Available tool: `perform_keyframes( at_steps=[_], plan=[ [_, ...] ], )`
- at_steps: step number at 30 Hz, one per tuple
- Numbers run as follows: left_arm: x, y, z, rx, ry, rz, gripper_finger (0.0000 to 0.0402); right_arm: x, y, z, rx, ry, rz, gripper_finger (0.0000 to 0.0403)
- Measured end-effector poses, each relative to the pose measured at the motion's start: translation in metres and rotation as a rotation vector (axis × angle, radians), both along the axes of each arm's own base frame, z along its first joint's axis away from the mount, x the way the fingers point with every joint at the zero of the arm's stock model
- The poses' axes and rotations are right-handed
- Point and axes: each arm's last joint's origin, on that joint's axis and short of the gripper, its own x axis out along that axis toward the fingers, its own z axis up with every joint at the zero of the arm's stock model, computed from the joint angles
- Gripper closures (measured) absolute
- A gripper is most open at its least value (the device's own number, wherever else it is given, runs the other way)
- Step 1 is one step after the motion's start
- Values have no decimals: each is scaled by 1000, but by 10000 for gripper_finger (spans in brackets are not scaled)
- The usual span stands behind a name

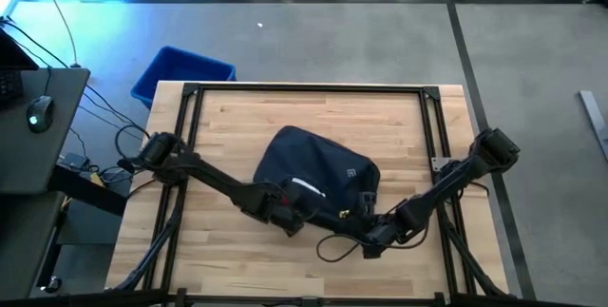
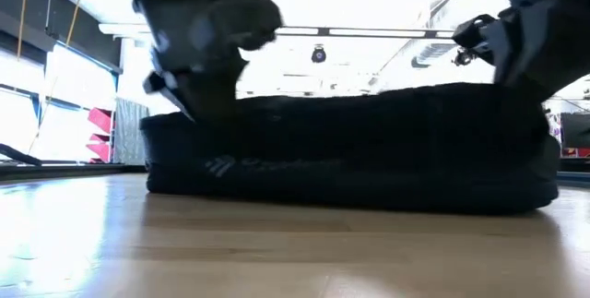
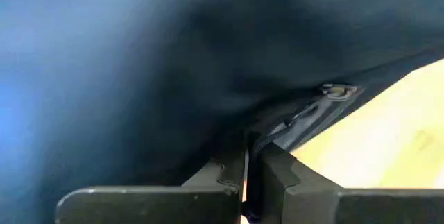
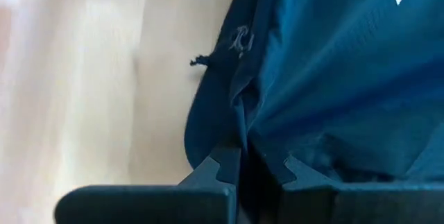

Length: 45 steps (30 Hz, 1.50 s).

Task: Unpack backpack
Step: Open the blue backpack

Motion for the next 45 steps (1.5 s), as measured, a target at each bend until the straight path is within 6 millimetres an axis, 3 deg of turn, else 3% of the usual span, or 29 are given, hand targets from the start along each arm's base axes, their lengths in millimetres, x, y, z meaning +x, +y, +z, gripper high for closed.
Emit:
perform_keyframes(
  at_steps=[9,14,19,22,28,32,35,39,42,45],
  plan=[
    [-17,-3,46,-53,-69,-147,401,-27,-14,-26,-161,172,120,403],
    [-20,-16,54,-118,-142,-152,401,-29,-33,-28,-175,288,139,403],
    [-16,-32,47,-163,-199,-99,401,-28,-47,-8,-63,285,109,397],
    [-12,-37,44,-181,-246,-68,401,-36,-61,11,-57,271,94,373],
    [-3,-37,44,-189,-324,-37,401,-60,-87,50,-29,205,16,280],
    [2,-32,46,-187,-360,-32,401,-67,-91,70,39,67,21,212],
    [6,-28,48,-190,-389,-17,401,-56,-82,80,116,-104,68,172],
    [12,-25,51,-188,-434,-24,402,-27,-64,86,160,-343,162,145],
    [16,-21,53,-197,-466,-15,402,-2,-54,79,126,-459,235,142],
    [18,-20,54,-205,-484,-8,402,22,-49,59,62,-480,284,142]
  ],
)
